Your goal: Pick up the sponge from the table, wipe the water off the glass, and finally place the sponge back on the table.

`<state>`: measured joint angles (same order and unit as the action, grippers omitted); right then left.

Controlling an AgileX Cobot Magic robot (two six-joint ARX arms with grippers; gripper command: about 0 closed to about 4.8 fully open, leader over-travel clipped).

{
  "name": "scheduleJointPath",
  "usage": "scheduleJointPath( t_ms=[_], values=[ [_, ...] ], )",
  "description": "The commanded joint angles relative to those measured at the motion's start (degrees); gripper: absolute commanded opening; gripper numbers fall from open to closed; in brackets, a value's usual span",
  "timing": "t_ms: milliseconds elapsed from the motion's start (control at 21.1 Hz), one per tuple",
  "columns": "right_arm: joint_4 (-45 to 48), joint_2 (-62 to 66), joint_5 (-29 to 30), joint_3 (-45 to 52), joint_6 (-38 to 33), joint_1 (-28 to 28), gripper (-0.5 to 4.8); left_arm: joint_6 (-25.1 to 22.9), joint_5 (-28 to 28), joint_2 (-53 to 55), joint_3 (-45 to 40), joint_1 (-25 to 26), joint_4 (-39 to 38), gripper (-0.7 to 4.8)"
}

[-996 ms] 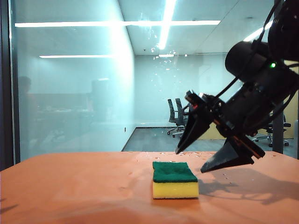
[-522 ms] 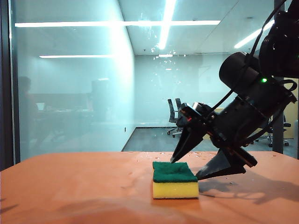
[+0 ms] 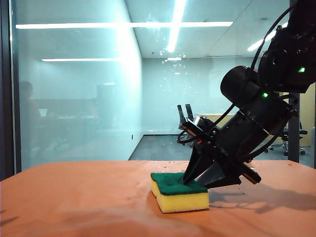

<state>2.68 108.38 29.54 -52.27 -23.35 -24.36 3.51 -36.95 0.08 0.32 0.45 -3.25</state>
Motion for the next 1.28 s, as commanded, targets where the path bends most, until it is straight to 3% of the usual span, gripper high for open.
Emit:
scheduleJointPath(
  t_ms=[47, 664, 996, 1281],
  values=[
    [0.4, -0.2, 0.0, -0.1, -0.2, -0.1, -0.06, 0.0, -0.2, 0.1, 0.3, 0.0, 0.6, 1.83],
    [10.1, -1.0, -0.1, -0.2, 0.0, 0.0, -0.09, 0.0, -0.2, 0.1, 0.3, 0.0, 0.6, 1.83],
    [16.0, -3.0, -3.1, -0.2, 2.6, 0.8, -0.09, -0.1, 2.9, 0.1, 0.3, 0.0, 0.6, 1.83],
    [15.5, -3.1, -4.7, -5.8, 6.8, 3.7, -0.09, 0.0, 2.9, 0.1, 0.3, 0.0, 0.6, 1.83]
  ],
)
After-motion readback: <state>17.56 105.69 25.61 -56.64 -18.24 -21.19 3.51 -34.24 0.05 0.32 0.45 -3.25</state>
